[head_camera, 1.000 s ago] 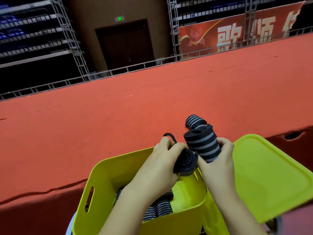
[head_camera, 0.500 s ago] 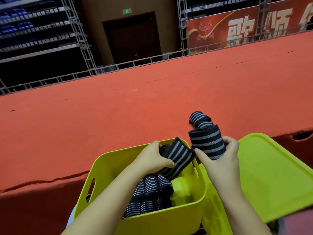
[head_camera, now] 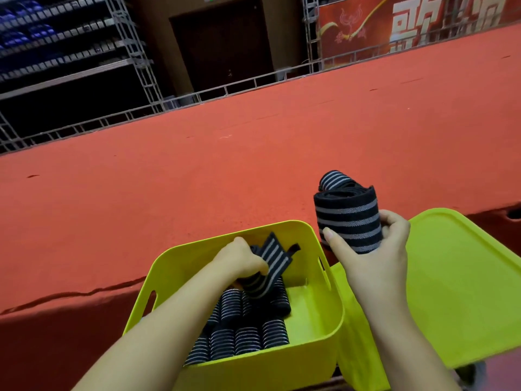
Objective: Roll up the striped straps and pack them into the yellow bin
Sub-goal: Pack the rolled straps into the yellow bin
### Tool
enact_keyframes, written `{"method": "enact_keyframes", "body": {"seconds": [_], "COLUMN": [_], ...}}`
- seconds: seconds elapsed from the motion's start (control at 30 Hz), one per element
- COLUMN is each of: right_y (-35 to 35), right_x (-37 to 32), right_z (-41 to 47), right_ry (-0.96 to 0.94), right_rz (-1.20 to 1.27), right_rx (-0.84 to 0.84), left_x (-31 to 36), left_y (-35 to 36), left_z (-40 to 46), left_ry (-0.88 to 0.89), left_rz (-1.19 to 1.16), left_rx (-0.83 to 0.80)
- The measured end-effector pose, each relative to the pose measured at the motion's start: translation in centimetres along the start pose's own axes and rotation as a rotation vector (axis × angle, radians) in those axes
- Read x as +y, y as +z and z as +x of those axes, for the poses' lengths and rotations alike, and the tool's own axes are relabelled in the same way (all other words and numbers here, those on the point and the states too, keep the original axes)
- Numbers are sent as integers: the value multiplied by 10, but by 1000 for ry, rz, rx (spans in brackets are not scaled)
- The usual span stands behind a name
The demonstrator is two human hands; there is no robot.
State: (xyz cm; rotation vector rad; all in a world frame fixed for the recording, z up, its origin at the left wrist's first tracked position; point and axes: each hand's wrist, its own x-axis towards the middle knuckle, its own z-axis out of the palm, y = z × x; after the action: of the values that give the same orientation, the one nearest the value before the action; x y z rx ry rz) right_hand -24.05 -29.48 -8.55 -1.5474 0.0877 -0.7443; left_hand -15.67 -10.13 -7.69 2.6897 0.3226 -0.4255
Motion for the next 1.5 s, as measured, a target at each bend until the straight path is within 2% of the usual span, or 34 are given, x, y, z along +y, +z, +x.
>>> {"method": "enact_keyframes", "body": {"seconds": [0.23,0.63,0.97,1.13,1.23,1.5], "right_y": [3,-5,-7,-6,-4,-6], "right_x": [-5,0,5,6,7,7], "right_z": [7,4,1,0,0,0], "right_ry": [5,43,56,67,79,75], "right_rz": [50,76,64,62,61,48], "right_rx": [-27,-38,-51,-58,-73,-61], "left_x": [41,56,52,44,49,51], "left_y": [44,79,95,92,96,82], "left_z": [11,30,36,42,39,37], "left_ry": [-4,-52,-83,-186,-149,-105], "left_rz": [-39,-178,-28,-82,-71,-40], "left_rx": [-135,-178,-134,-166,-152,-311]}}
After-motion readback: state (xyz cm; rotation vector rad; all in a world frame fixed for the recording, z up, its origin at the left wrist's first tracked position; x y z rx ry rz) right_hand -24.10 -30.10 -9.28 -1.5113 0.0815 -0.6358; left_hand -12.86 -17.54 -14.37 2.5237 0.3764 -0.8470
